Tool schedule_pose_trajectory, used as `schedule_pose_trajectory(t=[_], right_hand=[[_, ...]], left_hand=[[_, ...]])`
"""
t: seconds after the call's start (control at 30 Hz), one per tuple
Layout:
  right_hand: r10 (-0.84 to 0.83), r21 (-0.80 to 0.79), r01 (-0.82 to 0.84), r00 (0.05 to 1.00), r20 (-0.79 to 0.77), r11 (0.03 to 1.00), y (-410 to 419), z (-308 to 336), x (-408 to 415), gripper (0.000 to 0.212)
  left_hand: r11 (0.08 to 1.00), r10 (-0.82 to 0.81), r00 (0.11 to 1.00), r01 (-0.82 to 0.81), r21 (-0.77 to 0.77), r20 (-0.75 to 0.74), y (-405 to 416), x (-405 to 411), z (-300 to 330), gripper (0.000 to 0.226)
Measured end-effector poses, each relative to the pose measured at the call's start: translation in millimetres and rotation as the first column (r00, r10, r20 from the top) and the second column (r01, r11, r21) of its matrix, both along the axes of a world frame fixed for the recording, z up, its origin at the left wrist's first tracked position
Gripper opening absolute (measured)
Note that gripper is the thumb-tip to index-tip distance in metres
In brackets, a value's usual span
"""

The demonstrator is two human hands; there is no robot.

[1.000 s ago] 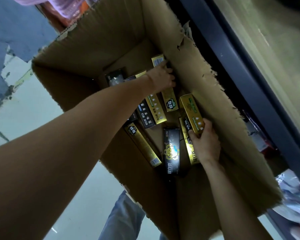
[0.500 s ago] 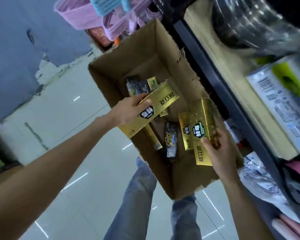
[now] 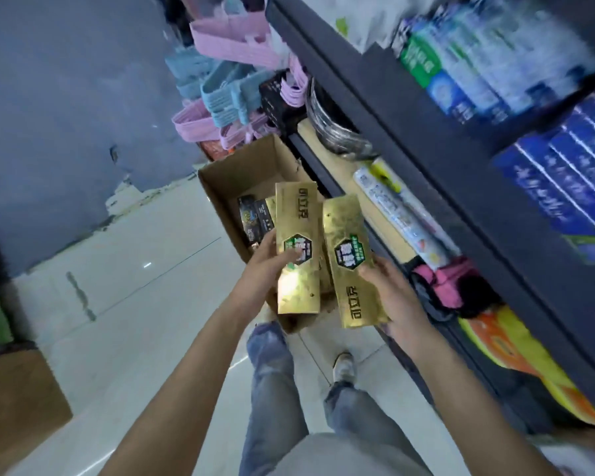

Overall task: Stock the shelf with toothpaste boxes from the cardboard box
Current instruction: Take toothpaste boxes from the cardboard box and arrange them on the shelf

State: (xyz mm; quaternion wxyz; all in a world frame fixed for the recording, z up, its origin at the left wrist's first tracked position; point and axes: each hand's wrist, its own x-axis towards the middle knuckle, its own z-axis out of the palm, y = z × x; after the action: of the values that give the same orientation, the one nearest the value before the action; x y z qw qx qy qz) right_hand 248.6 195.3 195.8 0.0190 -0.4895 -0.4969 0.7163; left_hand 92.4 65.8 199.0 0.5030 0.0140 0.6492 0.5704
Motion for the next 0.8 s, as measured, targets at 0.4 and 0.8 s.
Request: schedule_pose_trajectory(t=[0.4,0.8], right_hand=[[-0.028,0.268,0.066,0.989,-0.144,0.961,-14.4,117.1,121.7,0.039],[-0.622,0.488,0.522,0.781,0.056,0.699,-47.0,122.3,341.8,0.023]], left_hand=[[0.944,-0.282,0.913,0.318,0.082,-0.293,-6.5,101.6,124.5,0.045],[0.817,-0.569,0.791,0.576,-0.038,-0.224,60.3,206.8,128.9,0.045]])
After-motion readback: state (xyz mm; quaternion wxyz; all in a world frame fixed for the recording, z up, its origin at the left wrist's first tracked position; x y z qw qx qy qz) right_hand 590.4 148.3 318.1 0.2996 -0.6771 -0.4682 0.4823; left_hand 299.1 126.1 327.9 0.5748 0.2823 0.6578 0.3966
